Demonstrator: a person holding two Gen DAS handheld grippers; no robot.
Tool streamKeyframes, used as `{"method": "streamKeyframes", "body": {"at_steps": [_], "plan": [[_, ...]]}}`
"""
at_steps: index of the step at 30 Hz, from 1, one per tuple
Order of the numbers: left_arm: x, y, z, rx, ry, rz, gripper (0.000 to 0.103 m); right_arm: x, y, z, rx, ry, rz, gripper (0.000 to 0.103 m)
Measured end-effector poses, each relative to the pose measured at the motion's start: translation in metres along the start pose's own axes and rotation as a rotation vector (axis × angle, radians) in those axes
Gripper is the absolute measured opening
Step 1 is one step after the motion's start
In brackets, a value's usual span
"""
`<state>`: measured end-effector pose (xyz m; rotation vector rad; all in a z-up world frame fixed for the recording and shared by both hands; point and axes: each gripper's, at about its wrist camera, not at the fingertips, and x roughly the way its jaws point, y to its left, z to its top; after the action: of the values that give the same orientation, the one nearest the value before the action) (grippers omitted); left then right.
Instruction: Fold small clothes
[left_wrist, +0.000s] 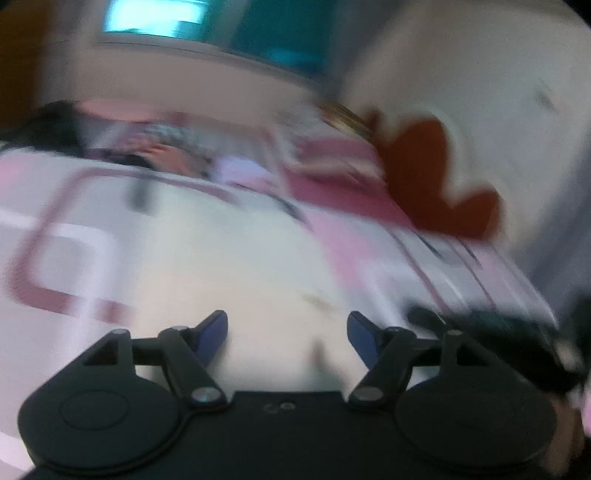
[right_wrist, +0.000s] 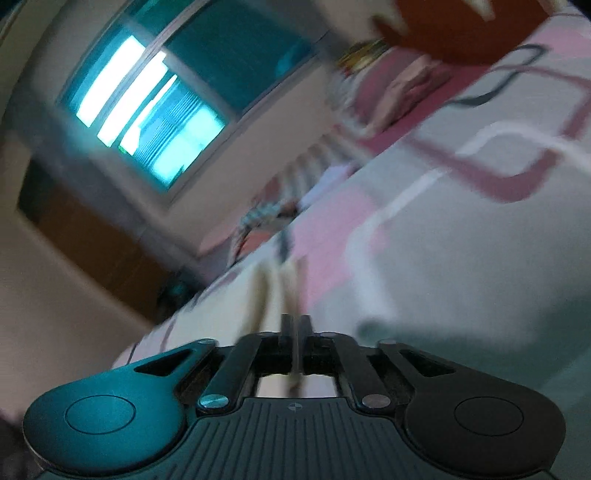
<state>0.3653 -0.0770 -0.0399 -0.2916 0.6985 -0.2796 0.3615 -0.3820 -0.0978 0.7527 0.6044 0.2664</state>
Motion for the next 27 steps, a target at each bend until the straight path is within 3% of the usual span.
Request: {"method": "streamKeyframes", "body": {"at_steps": [1, 2, 7, 11, 18, 19, 20, 21, 27], "plan": [[0.002, 0.019, 0.008, -0.036, -0.008, 0.045, 0.07, 0.008, 0.008, -0.002, -0.022, 0.026, 0.013, 0.049], [0.005, 0.033, 0.015, -0.054, -0.014, 0.089, 0.069, 0.016, 0.015, -0.005, -0.043, 0.044, 0.033, 0.05], [0.025, 0.055, 0.025, -0.022, 0.044, 0.166, 0.069, 0.051, 0.038, -0.016, -0.081, 0.114, 0.081, 0.05], [0.04, 0.065, 0.012, -0.006, 0.125, 0.157, 0.071, 0.073, 0.049, -0.022, -0.122, 0.185, 0.067, 0.05], [0.04, 0.087, 0.005, -0.016, 0.129, 0.12, 0.073, 0.103, 0.067, -0.025, -0.202, 0.272, 0.051, 0.05], [0.04, 0.087, 0.008, -0.02, 0.124, 0.123, 0.072, 0.105, 0.069, -0.027, -0.207, 0.271, 0.056, 0.049], [0.04, 0.085, 0.014, -0.02, 0.107, 0.125, 0.071, 0.105, 0.073, -0.029, -0.223, 0.27, 0.055, 0.022], [0.045, 0.085, 0.018, -0.015, 0.088, 0.126, 0.071, 0.108, 0.076, -0.033, -0.242, 0.278, 0.056, 0.013], [0.055, 0.072, 0.03, 0.044, 0.097, 0.1, 0.068, 0.095, 0.095, -0.038, -0.357, 0.213, 0.04, 0.012]]}}
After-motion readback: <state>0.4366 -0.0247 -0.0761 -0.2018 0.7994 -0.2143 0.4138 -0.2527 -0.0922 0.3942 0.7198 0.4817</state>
